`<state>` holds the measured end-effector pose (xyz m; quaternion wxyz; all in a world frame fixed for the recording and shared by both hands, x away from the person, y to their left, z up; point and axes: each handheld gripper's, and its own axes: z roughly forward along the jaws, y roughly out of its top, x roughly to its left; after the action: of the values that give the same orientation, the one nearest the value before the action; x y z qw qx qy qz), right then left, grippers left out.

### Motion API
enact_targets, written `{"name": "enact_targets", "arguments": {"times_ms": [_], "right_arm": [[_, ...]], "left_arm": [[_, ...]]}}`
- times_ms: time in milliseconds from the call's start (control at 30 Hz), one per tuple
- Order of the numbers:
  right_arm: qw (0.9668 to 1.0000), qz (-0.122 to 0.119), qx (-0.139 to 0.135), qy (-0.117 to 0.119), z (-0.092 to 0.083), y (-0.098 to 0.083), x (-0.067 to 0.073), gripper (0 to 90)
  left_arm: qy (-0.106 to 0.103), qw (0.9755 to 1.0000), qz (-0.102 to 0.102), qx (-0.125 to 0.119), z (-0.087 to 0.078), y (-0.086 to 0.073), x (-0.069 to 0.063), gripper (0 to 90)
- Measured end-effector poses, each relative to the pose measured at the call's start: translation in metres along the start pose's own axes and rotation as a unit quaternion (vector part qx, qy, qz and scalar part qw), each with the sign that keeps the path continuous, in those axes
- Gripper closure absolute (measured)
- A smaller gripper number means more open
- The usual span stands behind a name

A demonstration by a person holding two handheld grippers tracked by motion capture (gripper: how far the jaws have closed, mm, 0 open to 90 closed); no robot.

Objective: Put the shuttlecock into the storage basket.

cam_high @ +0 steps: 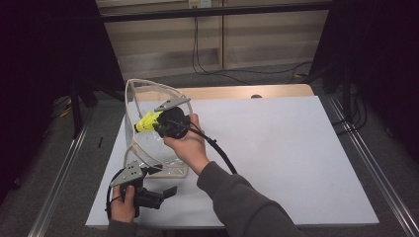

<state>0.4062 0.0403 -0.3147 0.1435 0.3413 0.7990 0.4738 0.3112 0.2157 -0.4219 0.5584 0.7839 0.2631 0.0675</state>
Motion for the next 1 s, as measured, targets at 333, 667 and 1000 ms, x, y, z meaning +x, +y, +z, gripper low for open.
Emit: {"name": "enact_targets", "arguments": {"times_ms": [333, 667, 1000], "right_arm": [[1.0000, 0.000, 0.005, -0.006, 0.007, 0.000, -0.002, 85.9], [0.9999, 0.004, 0.006, -0.011, 0.012, 0.002, -0.003, 86.0], [0.9999, 0.005, 0.010, -0.011, 0.022, 0.003, 0.000, 85.9]], "left_arm": [[-0.001, 1.0000, -0.002, 0.000, 0.000, -0.001, 0.000, 3.1], [-0.001, 1.0000, -0.001, 0.001, 0.000, -0.001, 0.000, 3.1], [-0.001, 1.0000, -0.001, 0.000, -0.001, -0.001, 0.001, 3.1]]}}
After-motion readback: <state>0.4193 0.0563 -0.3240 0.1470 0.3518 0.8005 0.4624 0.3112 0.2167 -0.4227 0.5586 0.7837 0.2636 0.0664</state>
